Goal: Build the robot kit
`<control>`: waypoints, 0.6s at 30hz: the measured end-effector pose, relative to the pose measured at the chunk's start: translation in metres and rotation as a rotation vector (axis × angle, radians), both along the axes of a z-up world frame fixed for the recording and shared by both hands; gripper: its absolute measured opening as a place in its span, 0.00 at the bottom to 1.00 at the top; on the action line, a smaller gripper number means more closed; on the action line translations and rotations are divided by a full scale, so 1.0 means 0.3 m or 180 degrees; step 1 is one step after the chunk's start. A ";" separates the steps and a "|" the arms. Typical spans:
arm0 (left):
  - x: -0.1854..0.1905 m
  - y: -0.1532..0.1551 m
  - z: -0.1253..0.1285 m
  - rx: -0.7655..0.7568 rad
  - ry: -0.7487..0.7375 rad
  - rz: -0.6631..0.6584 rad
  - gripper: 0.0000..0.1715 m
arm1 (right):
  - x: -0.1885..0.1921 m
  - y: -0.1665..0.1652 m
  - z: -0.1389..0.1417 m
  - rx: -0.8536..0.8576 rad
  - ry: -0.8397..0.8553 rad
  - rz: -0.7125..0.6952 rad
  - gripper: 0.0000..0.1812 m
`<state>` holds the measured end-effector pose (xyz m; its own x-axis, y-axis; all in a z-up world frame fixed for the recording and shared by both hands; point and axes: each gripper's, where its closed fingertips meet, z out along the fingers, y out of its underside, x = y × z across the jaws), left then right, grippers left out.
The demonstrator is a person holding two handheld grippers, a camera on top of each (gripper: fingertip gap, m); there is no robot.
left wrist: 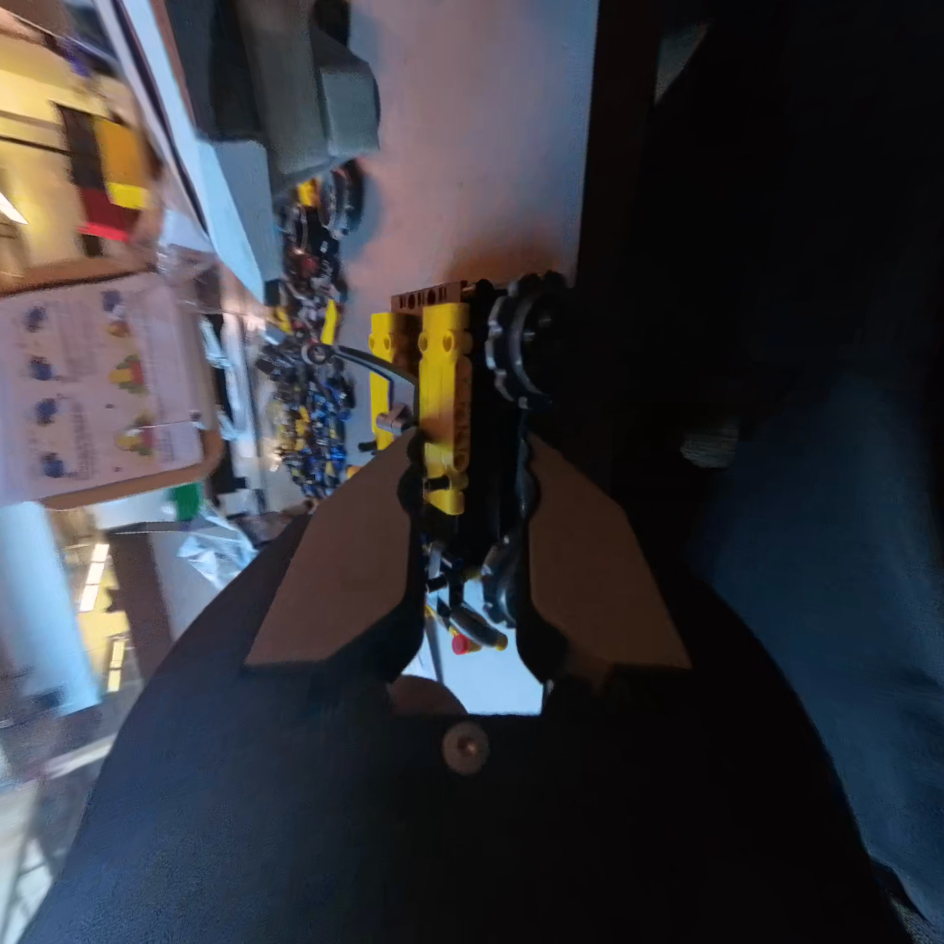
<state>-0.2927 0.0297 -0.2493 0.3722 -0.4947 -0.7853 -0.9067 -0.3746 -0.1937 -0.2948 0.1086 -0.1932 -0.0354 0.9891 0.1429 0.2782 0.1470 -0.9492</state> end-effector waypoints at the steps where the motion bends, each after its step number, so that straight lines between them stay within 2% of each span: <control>1: -0.002 0.003 0.005 -0.0090 -0.0079 0.0023 0.20 | 0.001 -0.001 0.002 0.0000 0.0015 0.0007 0.03; 5: -0.020 0.002 0.045 -0.0285 -0.0378 0.0169 0.17 | 0.015 -0.046 0.007 0.0034 0.0043 0.0223 0.03; 10: -0.020 -0.052 0.107 -0.0667 -0.1198 0.0177 0.15 | 0.050 -0.086 -0.012 0.0175 -0.0086 0.0457 0.03; 13: -0.051 -0.075 0.132 -0.1143 -0.1480 0.0104 0.15 | 0.071 -0.124 -0.013 0.0124 -0.0094 0.0740 0.03; 18: -0.100 -0.048 0.165 -0.2044 -0.2024 0.0038 0.15 | 0.090 -0.208 -0.049 0.0271 -0.0273 0.1198 0.03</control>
